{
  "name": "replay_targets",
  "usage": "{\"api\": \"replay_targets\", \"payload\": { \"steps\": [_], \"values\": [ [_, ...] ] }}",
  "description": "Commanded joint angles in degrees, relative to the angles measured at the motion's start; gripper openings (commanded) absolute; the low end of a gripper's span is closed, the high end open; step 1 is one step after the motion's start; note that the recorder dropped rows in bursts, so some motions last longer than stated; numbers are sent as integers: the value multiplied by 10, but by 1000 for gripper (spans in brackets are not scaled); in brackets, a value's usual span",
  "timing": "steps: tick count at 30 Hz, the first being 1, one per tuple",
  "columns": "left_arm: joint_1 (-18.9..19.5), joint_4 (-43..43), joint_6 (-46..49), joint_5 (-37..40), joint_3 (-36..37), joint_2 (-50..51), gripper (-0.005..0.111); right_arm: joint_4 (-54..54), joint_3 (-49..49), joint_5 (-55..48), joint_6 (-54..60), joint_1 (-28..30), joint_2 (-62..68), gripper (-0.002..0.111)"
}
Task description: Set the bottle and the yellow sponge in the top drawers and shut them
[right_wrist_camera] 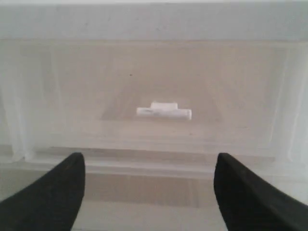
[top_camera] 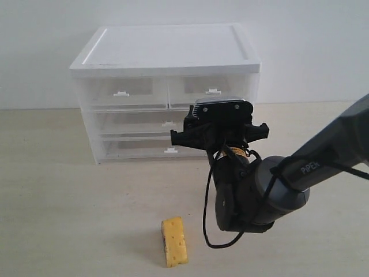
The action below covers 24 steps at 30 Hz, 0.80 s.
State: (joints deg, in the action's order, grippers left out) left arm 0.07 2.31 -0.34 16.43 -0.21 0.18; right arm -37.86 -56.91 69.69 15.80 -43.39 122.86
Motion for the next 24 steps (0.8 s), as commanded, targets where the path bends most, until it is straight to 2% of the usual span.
{"api": "replay_targets", "payload": {
  "steps": [1, 8, 18, 24],
  "values": [
    [3, -4, -1, -2, 2, -2, 4, 13, 2, 3, -14, 29, 0, 69],
    [3, -4, -1, -2, 2, -2, 4, 76, -8, 3, -49, 50, 0, 69],
    [3, -4, -1, -2, 2, -2, 4, 69, -17, 3, -42, 45, -18, 69],
    [3, -4, -1, -2, 2, -2, 4, 29, -17, 3, 56, 19, -47, 69]
  ]
}}
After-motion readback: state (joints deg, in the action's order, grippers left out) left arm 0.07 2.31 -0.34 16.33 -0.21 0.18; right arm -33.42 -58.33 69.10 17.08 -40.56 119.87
